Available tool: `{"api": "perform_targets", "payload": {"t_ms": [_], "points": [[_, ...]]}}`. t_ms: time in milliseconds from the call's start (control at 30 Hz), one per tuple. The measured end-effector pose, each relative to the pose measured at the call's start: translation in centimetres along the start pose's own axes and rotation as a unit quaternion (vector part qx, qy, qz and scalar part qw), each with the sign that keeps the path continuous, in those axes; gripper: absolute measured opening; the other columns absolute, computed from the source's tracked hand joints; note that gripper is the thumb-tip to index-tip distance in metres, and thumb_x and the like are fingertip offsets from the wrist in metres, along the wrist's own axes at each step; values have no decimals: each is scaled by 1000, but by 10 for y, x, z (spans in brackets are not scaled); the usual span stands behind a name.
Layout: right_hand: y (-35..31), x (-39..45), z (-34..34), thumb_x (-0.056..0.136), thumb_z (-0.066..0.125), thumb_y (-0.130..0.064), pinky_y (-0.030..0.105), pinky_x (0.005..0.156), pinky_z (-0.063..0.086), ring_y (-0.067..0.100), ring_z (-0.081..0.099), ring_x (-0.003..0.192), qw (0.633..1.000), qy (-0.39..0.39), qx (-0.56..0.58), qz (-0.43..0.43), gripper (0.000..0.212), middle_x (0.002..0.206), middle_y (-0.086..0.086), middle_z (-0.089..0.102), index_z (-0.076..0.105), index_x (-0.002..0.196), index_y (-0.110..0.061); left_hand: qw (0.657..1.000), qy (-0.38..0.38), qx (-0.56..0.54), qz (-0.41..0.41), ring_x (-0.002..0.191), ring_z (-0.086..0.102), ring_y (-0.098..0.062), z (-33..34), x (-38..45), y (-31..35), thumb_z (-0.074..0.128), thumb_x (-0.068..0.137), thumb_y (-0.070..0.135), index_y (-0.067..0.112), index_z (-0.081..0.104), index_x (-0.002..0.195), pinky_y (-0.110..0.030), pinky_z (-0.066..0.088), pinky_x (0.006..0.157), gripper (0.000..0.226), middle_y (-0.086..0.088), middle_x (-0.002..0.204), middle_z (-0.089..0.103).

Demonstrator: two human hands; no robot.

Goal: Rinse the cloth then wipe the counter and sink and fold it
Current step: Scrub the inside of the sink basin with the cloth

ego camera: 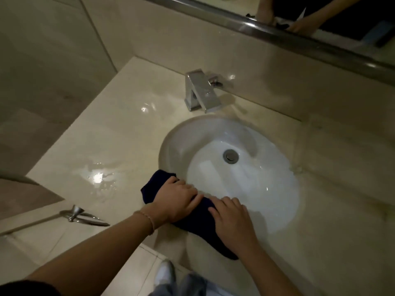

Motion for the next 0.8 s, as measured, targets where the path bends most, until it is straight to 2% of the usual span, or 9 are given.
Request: {"api": "perform_targets", "payload": {"t_ms": [100,200,267,333,467,567,633,700,800], "points": [[38,17,-14,97,17,-48,37,73,38,23,55,92,999,-14,-22,33,53,105,-9,65,61,123,-31,999,26,-42,-6,88,59,-20,-2,32,14,10,99,58,26,58,86,-38,38,85,59,3,92,67],[74,25,-7,98,21,-44,38,75,43,25,57,93,998,-29,-8,52,52,110,-8,67,64,124,-27,998,-26,-50,2,109,58,-22,24,60,18,16,103,58,29,63,116,-41,38,100,57,4,115,67],[91,22,18,100,30,-33,43,78,50,30,61,95,996,-69,21,49,44,113,-2,68,67,122,-21,995,-98,-30,4,135,46,-23,41,64,14,22,106,53,32,53,141,-46,26,116,51,8,143,57],[99,19,45,105,38,-26,45,85,48,33,58,106,989,-130,47,52,35,120,3,65,66,122,-16,987,-163,2,-8,151,25,-24,49,59,2,24,108,51,33,40,154,-51,8,124,52,13,161,36],[94,39,47,103,38,-53,45,100,43,29,41,129,989,-129,40,62,50,145,2,48,48,145,-27,975,-201,78,-54,156,11,-26,42,43,-31,23,107,54,33,29,158,-63,-10,121,56,10,168,22],[78,55,64,101,27,-63,52,117,25,27,13,150,979,-181,68,61,60,166,-2,15,18,157,-42,985,-79,131,-77,157,8,-31,11,42,-43,29,103,58,29,41,153,-66,-17,118,58,-1,168,24],[64,58,81,100,23,-66,55,120,17,26,5,153,968,-229,86,57,63,168,-8,2,2,157,-47,983,19,145,-110,157,-2,-32,-14,40,-61,28,100,63,30,28,159,-64,-18,117,68,-4,171,8],[53,62,92,100,20,-67,56,117,18,29,12,150,968,-238,63,52,64,167,-8,6,0,157,-47,977,62,115,-169,155,-16,-34,-26,33,-94,27,98,67,31,-1,162,-63,-13,120,79,-2,169,-14],[47,70,93,98,26,-69,54,113,24,30,22,144,976,-200,51,66,69,163,-4,17,6,158,-42,973,75,42,-212,153,-24,-30,-23,28,-121,33,98,64,25,-17,161,-61,-5,124,89,-2,167,-25]]}}
Point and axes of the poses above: each hand's wrist, its own x-axis towards the middle knuckle, its own z-axis out of the palm, y = z × x, the point moved 10 cm from there along x, towards the middle knuckle
